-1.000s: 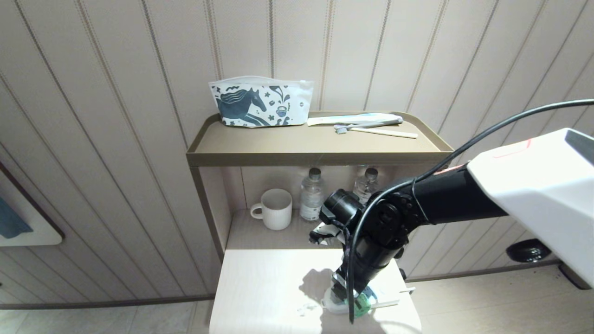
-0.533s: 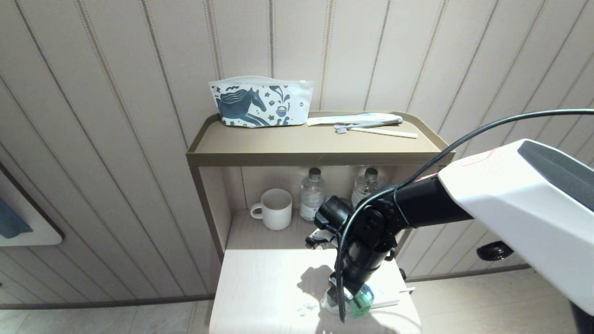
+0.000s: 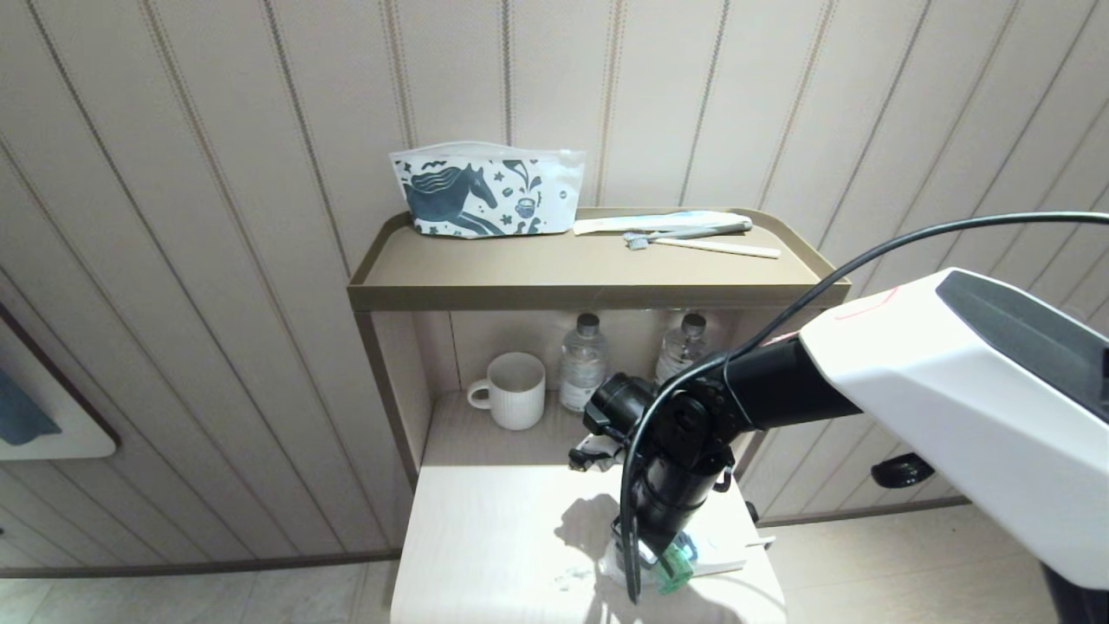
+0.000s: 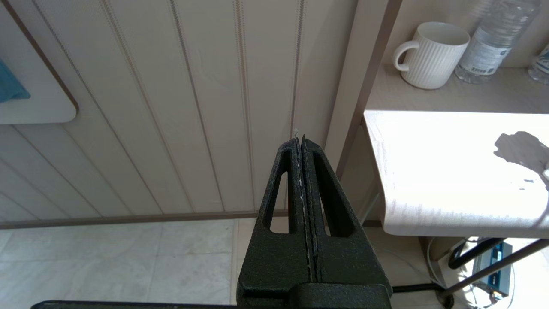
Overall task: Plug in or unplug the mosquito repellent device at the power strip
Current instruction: Hold the socket with your left hand and unplug it with your right hand
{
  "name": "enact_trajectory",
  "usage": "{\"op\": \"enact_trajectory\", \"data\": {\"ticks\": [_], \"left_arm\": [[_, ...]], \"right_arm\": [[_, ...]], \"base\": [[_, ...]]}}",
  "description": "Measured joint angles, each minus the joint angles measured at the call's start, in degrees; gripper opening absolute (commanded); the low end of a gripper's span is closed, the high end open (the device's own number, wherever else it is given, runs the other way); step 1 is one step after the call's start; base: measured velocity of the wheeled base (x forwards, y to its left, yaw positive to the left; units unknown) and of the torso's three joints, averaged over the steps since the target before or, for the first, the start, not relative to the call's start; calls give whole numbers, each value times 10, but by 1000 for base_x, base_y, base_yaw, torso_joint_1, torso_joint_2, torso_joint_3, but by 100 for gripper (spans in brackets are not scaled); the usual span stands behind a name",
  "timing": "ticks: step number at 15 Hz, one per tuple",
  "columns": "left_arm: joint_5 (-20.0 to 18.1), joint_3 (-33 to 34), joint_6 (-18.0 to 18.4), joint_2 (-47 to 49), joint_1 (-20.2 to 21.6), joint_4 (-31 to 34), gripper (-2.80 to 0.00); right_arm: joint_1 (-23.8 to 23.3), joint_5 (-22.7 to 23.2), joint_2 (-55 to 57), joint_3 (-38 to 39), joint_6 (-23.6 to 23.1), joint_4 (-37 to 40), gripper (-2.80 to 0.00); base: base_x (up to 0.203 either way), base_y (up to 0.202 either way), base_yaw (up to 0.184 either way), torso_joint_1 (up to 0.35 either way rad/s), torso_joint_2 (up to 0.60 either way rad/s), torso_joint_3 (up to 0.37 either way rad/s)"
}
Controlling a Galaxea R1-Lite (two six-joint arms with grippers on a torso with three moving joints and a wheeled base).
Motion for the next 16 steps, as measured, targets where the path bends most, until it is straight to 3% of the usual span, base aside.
{"op": "enact_trajectory", "data": {"ticks": [16], "left_arm": [[0,0,0,0,0,0,-280]], "right_arm": [[4,-1,-1,5,0,1,-280]], "base": [[0,0,0,0,0,0]]}}
